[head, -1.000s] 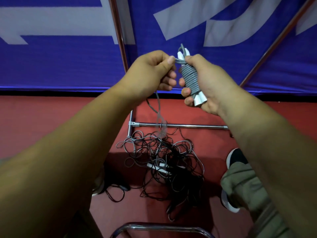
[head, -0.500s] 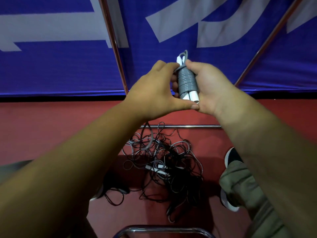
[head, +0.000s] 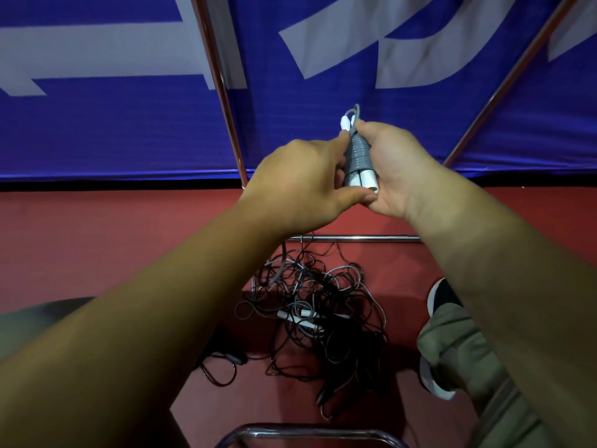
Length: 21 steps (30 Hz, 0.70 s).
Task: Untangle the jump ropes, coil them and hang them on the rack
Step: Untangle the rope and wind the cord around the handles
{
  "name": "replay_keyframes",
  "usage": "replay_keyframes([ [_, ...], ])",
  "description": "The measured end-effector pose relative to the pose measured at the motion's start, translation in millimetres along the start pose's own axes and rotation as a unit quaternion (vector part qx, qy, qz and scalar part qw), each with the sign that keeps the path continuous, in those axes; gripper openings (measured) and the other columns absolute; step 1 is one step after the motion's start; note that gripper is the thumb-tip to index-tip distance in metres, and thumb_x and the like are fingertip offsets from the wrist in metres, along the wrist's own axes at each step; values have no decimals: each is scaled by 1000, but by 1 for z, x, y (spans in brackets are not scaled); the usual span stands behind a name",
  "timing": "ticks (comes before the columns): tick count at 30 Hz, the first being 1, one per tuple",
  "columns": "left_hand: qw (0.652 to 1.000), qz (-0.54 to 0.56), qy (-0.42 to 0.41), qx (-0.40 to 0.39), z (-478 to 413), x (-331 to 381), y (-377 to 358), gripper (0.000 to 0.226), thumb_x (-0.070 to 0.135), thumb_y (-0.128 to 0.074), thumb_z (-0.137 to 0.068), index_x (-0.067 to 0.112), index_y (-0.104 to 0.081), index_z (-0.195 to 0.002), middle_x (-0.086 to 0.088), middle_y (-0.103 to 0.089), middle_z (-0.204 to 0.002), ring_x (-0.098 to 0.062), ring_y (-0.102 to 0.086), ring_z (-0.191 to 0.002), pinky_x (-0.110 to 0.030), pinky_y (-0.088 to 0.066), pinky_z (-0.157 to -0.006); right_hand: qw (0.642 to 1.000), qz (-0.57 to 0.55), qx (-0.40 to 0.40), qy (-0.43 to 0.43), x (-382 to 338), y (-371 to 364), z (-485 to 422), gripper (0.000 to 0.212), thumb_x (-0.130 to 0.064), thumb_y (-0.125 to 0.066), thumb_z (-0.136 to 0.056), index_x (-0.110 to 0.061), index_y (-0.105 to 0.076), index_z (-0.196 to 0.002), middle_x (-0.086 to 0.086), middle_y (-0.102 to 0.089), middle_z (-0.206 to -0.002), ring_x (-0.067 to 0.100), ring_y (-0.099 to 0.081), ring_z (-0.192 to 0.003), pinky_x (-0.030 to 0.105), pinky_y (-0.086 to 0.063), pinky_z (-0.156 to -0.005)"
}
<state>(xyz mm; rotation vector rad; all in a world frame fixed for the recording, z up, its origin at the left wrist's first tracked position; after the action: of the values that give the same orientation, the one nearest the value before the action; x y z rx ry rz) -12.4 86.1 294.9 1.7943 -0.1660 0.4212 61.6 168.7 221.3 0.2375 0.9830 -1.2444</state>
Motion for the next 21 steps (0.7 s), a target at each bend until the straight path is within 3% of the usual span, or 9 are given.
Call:
replay_keyframes([
  [4,1000,-20,-11,-7,6,6,-12,75,65,-61,-95,18,-44,-152,4,-68,-116,-22,-66,-101,-43,-57,-81,999,44,19,9,0,3,2,32,-37,-51,-112,-10,-66,-109,7,-69,-79,21,-70,-65,35,-61,-70],
  [7,999,-50,-1,-21,9,9,-24,81,58,-53,-102,12,-27,-163,-4,-57,-146,-31,-64,-117,-47,-56,-88,998,53,27,5,2,5,5,30,-35,-52,-113,-9,-65,-107,5,-70,-75,18,-72,-56,29,-59,-53],
  [9,998,-55,10,-39,10,9,-30,81,55,-51,-105,10,-21,-165,-7,-49,-154,-33,-63,-121,-50,-56,-90,998,54,28,-3,5,5,8,30,-35,-51,-113,-9,-63,-104,4,-70,-70,17,-70,-51,26,-54,-46],
  [13,995,-65,25,-66,12,8,-38,79,52,-50,-106,9,-18,-166,-7,-46,-156,-34,-64,-118,-50,-56,-88,998,46,30,-14,11,7,9,31,-36,-47,-114,-10,-60,-103,6,-63,-78,16,-64,-44,21,-44,-35],
  [18,996,-49,35,-64,13,6,-42,77,41,-56,-106,10,-19,-166,-7,-46,-155,-35,-66,-113,-52,-57,-85,999,34,36,-3,10,7,9,33,-40,-47,-114,-13,-62,-102,-1,-67,-56,14,-67,-46,22,-48,-41],
  [21,998,-30,28,-54,10,7,-38,77,35,-57,-105,9,-19,-166,-8,-46,-156,-35,-65,-116,-52,-57,-88,999,25,42,4,5,6,8,33,-42,-49,-113,-13,-64,-106,0,-69,-56,15,-70,-50,25,-53,-46],
])
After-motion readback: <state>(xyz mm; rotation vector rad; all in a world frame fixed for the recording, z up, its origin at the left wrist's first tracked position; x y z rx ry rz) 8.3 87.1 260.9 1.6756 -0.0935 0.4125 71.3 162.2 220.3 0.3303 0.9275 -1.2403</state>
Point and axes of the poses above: each hand's wrist, its own z-axis away from the middle knuckle, its own y-axis out of the back of the hand, x = y × z, the point moved 9 cm from there along -z, towards the middle knuckle
